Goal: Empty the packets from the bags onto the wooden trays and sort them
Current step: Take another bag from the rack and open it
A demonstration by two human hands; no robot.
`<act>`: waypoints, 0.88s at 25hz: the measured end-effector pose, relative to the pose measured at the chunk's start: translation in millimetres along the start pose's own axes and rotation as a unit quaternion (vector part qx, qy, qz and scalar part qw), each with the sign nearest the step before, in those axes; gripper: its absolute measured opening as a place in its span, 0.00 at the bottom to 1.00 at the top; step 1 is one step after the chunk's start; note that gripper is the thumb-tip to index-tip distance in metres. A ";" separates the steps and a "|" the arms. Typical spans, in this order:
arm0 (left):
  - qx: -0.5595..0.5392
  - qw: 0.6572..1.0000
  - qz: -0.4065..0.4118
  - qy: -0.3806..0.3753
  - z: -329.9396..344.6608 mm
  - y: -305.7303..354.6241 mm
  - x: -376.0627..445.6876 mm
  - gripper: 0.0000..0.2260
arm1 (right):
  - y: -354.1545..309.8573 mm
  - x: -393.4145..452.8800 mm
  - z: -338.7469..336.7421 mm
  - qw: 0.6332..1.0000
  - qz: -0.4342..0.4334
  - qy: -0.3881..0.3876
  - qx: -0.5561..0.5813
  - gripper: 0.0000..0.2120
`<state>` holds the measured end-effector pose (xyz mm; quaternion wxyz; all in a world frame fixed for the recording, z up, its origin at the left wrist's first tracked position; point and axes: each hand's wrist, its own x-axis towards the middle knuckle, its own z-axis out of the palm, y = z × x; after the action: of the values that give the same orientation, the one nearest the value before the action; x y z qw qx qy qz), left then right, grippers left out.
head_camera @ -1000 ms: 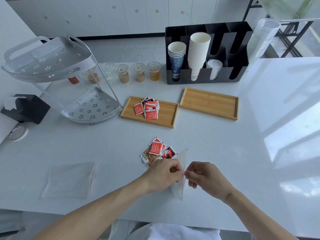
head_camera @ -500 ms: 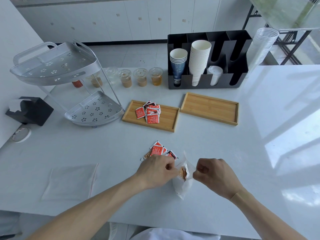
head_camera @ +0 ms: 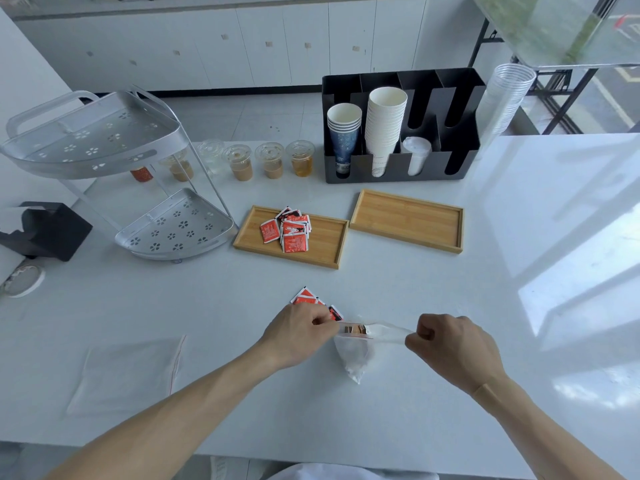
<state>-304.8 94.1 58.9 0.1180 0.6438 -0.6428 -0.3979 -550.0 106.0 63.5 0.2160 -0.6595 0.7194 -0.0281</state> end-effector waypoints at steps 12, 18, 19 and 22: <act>-0.096 0.993 0.010 -0.069 17.1 29.7 8.3 0.17 | -68.6 32.9 -5.0 0.990 -0.028 -0.087 0.110 0.22; -0.178 0.979 0.007 -0.101 16.6 3.9 21.4 0.09 | -58.2 41.4 -0.4 0.996 -0.072 -0.031 0.047 0.09; -0.186 0.978 -0.013 -0.089 15.1 -5.4 28.7 0.08 | -58.1 42.3 -3.2 0.996 -0.091 -0.010 0.019 0.09; -0.140 0.986 -0.068 -0.065 12.4 -43.2 60.4 0.04 | -56.4 44.8 -20.0 0.989 -0.147 0.017 -0.006 0.08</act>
<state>-290.0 49.2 0.3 0.1372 0.6357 -0.5419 -0.5323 -505.7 50.8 87.7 0.1930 -0.7590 0.6182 -0.0663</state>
